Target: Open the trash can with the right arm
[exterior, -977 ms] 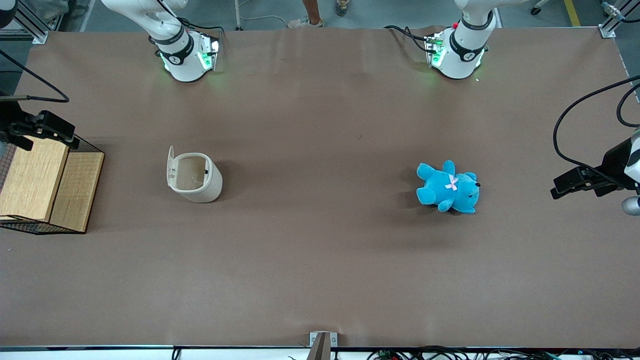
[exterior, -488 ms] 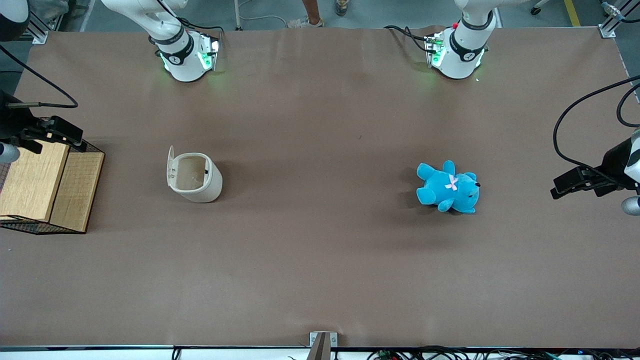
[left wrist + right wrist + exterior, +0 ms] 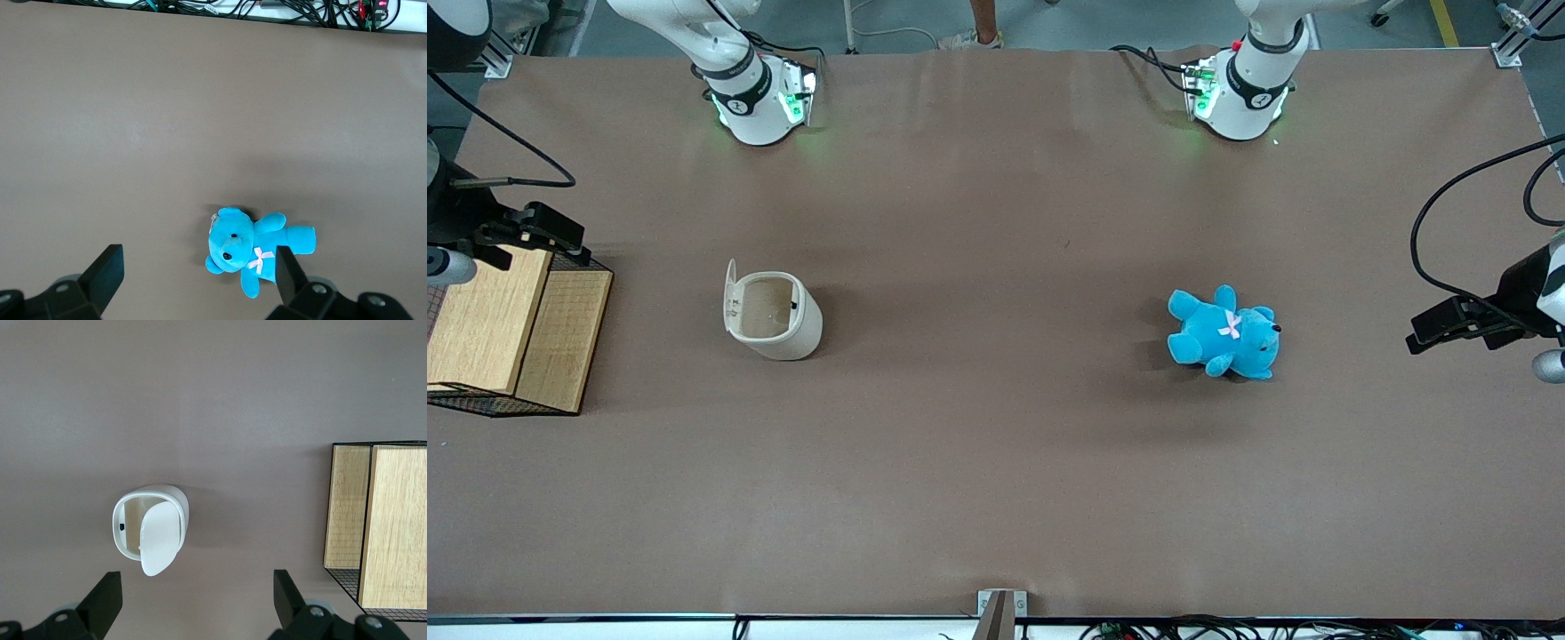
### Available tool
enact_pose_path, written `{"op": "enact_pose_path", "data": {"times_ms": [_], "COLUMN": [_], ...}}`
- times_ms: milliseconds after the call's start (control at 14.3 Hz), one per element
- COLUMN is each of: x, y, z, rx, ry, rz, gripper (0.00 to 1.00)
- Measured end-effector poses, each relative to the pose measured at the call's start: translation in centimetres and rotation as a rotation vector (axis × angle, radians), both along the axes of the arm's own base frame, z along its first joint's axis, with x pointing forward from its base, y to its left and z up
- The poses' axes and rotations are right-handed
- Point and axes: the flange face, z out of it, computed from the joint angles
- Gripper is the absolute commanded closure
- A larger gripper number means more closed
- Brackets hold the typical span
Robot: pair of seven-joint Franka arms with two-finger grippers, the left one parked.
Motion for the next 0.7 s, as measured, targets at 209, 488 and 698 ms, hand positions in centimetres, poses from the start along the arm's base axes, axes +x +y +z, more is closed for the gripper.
{"op": "enact_pose_path", "data": {"times_ms": [209,488,698], "x": [-0.16,-0.33,-0.35], "y": [-0.01,-0.08,-0.08], "z": [0.24,0.53,0.56], "rx": [0.000,0.000,0.000], "ry": [-0.003,-0.008,-0.008], "rz": [0.000,-0.001,-0.001], "gripper": [0.00,0.00,0.00]}}
